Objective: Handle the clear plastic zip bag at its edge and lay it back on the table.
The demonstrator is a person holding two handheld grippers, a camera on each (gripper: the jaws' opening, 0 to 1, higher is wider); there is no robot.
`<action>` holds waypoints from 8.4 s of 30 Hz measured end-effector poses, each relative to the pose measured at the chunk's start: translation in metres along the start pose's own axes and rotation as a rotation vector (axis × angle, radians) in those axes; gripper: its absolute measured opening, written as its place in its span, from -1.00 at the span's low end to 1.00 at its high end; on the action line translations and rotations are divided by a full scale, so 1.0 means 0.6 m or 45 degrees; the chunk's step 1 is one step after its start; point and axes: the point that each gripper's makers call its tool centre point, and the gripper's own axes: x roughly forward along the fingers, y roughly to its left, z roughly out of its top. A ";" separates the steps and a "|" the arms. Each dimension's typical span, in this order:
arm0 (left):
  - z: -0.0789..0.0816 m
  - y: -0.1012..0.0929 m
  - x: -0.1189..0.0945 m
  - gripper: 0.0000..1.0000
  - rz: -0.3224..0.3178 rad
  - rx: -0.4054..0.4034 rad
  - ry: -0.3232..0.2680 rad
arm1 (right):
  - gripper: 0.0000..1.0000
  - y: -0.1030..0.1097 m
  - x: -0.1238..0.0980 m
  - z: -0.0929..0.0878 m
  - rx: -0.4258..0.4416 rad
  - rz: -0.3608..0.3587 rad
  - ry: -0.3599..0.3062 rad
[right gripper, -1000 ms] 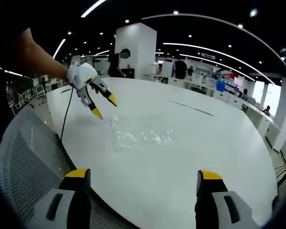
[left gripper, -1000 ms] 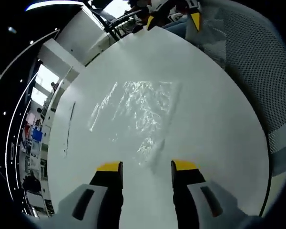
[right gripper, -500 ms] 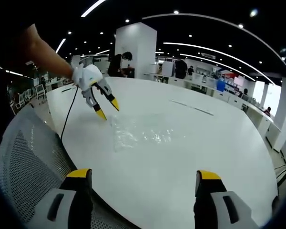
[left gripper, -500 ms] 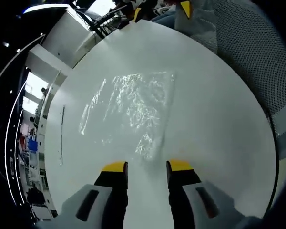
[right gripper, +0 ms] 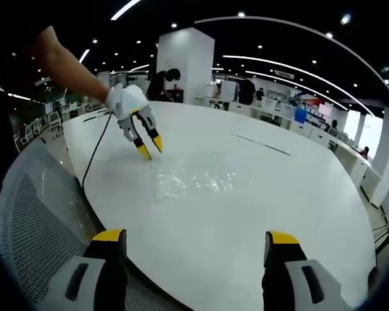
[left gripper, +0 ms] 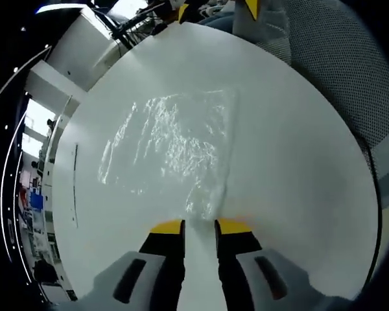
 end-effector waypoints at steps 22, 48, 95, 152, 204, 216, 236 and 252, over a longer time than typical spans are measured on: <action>-0.006 -0.015 0.000 -0.93 -0.223 -0.286 -0.080 | 0.70 0.001 0.001 -0.004 -0.005 0.001 0.021; -0.005 -0.026 -0.008 -1.00 -0.196 -0.290 -0.030 | 0.60 0.005 0.000 0.000 -0.044 0.014 0.023; 0.061 -0.101 -0.086 -1.00 -0.248 -0.403 0.028 | -0.02 0.088 0.027 0.116 -0.364 0.256 -0.065; 0.173 -0.129 -0.134 -1.00 -0.243 -0.418 -0.043 | -0.99 0.184 0.089 0.114 -0.695 0.532 0.000; 0.180 -0.133 -0.113 -1.00 -0.194 -0.240 -0.168 | -1.00 0.195 0.086 0.117 -0.688 0.567 0.018; 0.188 -0.132 -0.116 -1.00 -0.181 -0.264 -0.181 | -0.87 0.212 0.095 0.139 -0.664 0.572 -0.033; 0.192 -0.131 -0.117 -1.00 -0.175 -0.279 -0.177 | -0.91 0.227 0.113 0.147 -0.662 0.585 -0.045; 0.201 -0.130 -0.117 -1.00 -0.167 -0.268 -0.202 | -0.99 0.232 0.120 0.147 -0.646 0.589 -0.034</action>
